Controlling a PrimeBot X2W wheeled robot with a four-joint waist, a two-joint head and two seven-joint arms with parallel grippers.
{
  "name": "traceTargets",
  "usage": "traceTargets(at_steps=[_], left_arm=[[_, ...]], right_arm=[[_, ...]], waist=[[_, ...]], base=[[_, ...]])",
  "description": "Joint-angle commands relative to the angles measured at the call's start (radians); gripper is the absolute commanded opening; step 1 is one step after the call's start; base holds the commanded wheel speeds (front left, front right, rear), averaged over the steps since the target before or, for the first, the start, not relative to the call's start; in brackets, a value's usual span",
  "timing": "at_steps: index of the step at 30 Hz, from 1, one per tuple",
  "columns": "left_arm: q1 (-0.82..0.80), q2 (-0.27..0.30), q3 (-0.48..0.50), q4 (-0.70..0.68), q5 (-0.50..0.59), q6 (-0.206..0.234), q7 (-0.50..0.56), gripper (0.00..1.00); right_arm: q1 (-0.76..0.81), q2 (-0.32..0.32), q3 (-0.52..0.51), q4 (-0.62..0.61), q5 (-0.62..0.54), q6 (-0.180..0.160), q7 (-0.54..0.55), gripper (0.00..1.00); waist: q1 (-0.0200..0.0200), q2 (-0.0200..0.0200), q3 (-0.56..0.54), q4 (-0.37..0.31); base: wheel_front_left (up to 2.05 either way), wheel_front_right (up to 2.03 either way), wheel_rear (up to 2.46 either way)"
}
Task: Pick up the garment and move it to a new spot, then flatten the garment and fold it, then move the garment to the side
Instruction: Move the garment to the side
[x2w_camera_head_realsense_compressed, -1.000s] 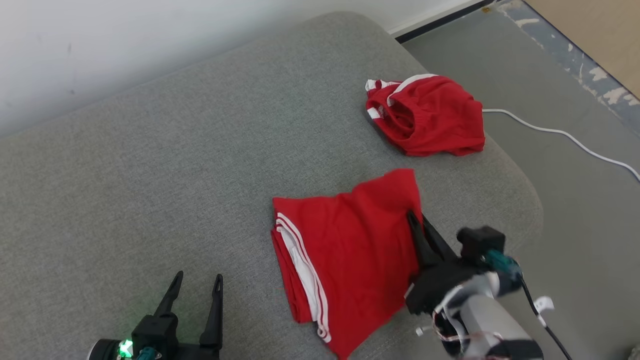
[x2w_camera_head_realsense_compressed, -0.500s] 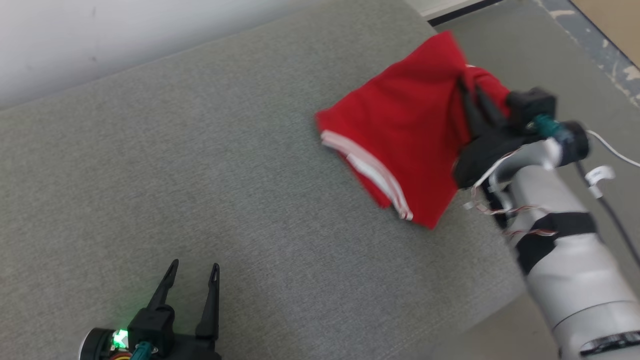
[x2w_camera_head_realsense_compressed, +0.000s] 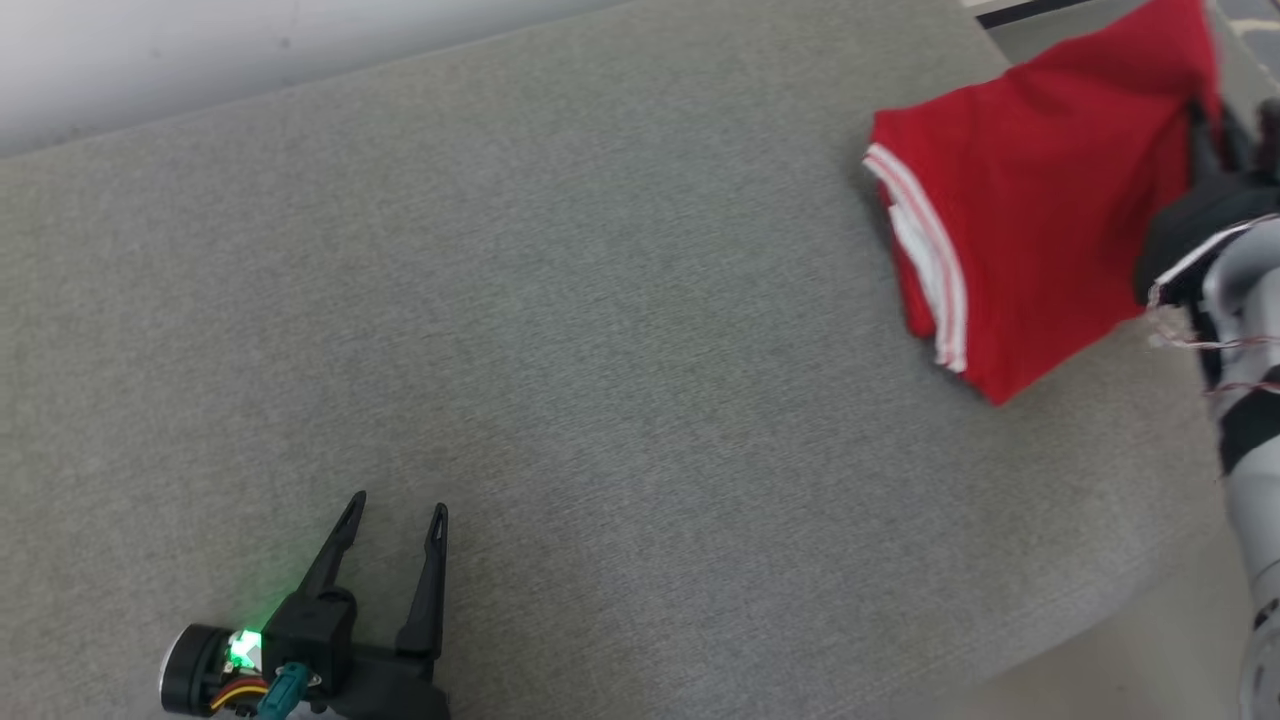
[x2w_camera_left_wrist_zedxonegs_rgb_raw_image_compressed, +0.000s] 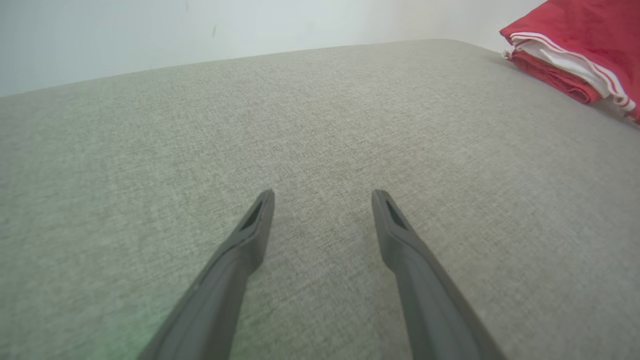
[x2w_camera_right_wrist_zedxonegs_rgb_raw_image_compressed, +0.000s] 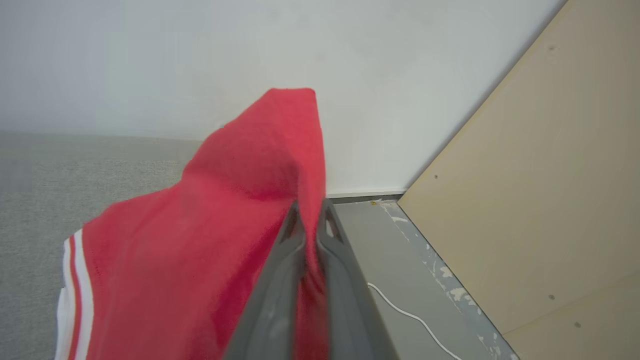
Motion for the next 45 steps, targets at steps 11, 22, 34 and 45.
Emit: traceTargets(at_steps=[11, 22, 34, 45], left_arm=[[0.014, 0.011, -0.003, 0.015, 0.014, 0.027, -0.003, 1.0], [0.047, -0.007, 0.026, 0.007, -0.013, 0.055, -0.003, 1.0], [0.094, -0.02, 0.065, 0.003, -0.029, 0.066, -0.003, 1.0], [0.129, -0.027, 0.102, 0.013, -0.029, 0.07, -0.003, 1.0]], right_arm=[[0.078, 0.075, -0.285, -0.142, -0.319, -0.003, -0.045, 1.0], [0.19, 0.262, -0.037, -0.254, -0.065, -0.003, -0.081, 1.0], [0.475, 0.284, 0.204, -0.419, 0.179, -0.003, -0.081, 1.0], [0.649, 0.289, 0.198, -0.464, 0.199, -0.003, -0.081, 1.0]], waist=[[0.0, -0.0001, -0.02, 0.045], [0.0, -0.0001, -0.094, 0.068], [0.0, -0.0001, -0.178, 0.182], [0.0, -0.0001, -0.228, 0.272]], base=[[0.0, 0.0, 0.0], [0.0, 0.0, 0.0], [0.0, 0.0, 0.0], [0.0, 0.0, 0.0]])
